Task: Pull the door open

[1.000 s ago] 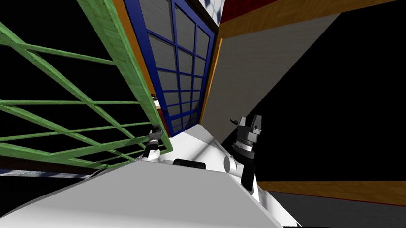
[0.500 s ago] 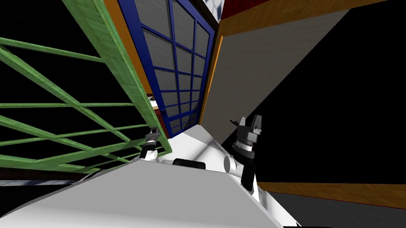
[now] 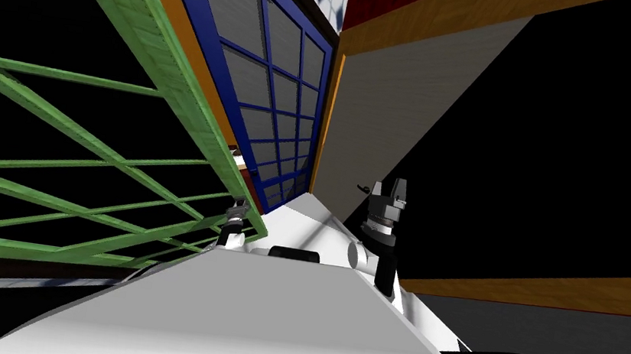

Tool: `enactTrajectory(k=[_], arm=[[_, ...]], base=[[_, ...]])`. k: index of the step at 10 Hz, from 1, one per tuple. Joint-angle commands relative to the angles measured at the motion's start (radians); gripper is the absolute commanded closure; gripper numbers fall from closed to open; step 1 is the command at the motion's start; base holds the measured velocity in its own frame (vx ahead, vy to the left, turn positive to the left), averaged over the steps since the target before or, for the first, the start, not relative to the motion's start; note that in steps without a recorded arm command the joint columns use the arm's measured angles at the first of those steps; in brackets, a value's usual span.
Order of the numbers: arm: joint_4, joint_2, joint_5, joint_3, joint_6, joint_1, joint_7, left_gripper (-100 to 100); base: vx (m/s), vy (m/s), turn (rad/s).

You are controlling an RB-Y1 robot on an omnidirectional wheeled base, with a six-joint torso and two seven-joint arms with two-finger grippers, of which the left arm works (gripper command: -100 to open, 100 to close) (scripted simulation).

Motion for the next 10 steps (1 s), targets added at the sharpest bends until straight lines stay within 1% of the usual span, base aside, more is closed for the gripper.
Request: enactTrajectory(k=[1, 2, 3, 4, 5, 6, 8, 9, 10], arm=[[-0.009, 0.0, -0.012, -0.018, 0.004, 0.007, 0.017, 100], [-0.011, 0.003, -0.019, -0.028, 0.004, 0.008, 0.028, 100], [-0.014, 0.007, -0.031, -0.045, 0.004, 0.009, 0.045, 100], [-0.014, 0.007, -0.031, -0.045, 0.004, 0.009, 0.045, 100], [-0.019, 0.012, -0.046, -0.068, 0.005, 0.012, 0.068, 100], [-0.021, 0.014, -0.054, -0.079, 0.005, 0.013, 0.079, 100], [-0.025, 0.019, -0.068, -0.099, 0.005, 0.015, 0.099, 100], [-0.025, 0.019, -0.068, -0.099, 0.005, 0.015, 0.099, 100], [-0.01, 0.017, -0.067, -0.098, -0.001, 0.011, 0.099, 100]], base=[[-0.23, 0.033, -0.104], [-0.241, 0.017, -0.088], [-0.266, 0.018, -0.109], [-0.19, 0.004, -0.044], [-0.209, -0.012, -0.073], [-0.255, -0.025, -0.084], [-0.22, 0.029, -0.072], [-0.166, 0.021, -0.04], [-0.06, 0.001, -0.014]])
